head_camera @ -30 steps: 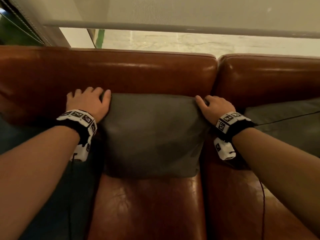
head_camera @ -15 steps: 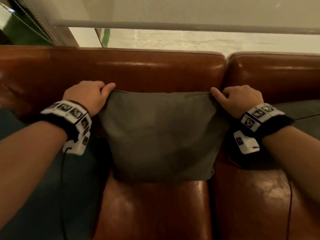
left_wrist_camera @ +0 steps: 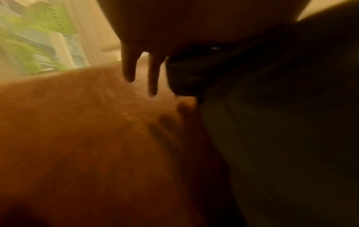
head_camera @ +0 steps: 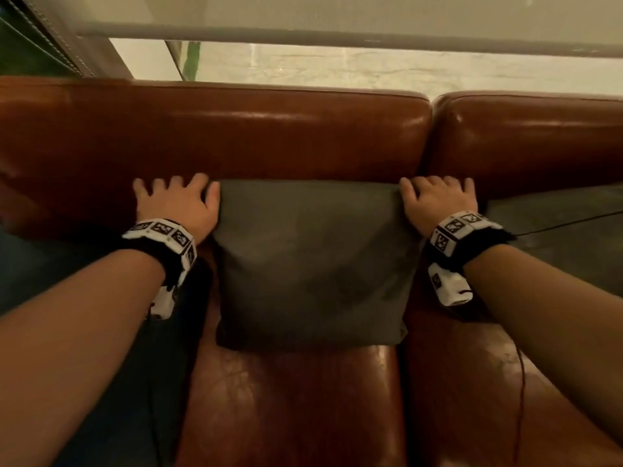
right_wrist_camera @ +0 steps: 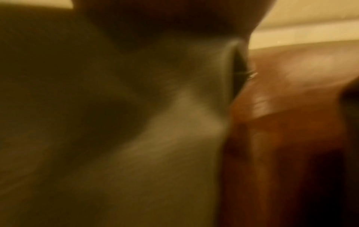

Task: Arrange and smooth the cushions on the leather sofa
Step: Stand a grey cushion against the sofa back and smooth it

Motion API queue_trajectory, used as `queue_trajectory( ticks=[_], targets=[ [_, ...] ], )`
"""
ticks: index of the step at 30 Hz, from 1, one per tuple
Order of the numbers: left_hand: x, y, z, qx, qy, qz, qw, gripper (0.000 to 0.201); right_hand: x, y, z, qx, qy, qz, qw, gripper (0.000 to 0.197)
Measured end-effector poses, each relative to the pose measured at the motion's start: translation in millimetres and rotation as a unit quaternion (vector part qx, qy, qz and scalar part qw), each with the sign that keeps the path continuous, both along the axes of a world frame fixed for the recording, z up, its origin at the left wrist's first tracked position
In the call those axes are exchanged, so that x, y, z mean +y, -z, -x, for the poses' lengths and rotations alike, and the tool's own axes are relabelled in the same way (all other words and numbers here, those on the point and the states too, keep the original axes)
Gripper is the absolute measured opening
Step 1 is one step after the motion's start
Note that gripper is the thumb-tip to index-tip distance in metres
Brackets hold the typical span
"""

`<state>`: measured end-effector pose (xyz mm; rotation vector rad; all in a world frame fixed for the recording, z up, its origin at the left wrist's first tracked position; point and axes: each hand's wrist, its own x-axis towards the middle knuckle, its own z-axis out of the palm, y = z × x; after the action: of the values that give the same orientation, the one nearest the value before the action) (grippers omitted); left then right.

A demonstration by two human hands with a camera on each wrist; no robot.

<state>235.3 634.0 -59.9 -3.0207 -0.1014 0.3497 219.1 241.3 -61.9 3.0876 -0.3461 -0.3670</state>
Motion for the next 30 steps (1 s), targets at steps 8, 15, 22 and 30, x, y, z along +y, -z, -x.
queue_trajectory(
  ticks=[8, 15, 22, 30],
  targets=[
    [-106.4, -3.4, 29.4, -0.021, 0.194, 0.091, 0.977, 0.062, 107.5, 0.6, 18.7, -0.071, -0.187, -0.114, 0.973, 0.053],
    [-59.3, 2.8, 52.7, -0.055, 0.166, 0.069, 0.982, 0.061, 79.2, -1.5, 55.0, -0.104, -0.197, -0.056, 0.973, 0.062],
    [-62.4, 2.1, 48.7, -0.058, 0.152, 0.071, 0.984, 0.057, 70.9, 7.2, 51.9, -0.091, -0.216, -0.046, 0.971, 0.061],
    [-128.0, 17.4, 70.3, -0.084, 0.253, 0.106, 0.958, 0.062, 100.3, 19.5, 46.4, -0.128, -0.217, -0.089, 0.964, 0.056]
  ],
)
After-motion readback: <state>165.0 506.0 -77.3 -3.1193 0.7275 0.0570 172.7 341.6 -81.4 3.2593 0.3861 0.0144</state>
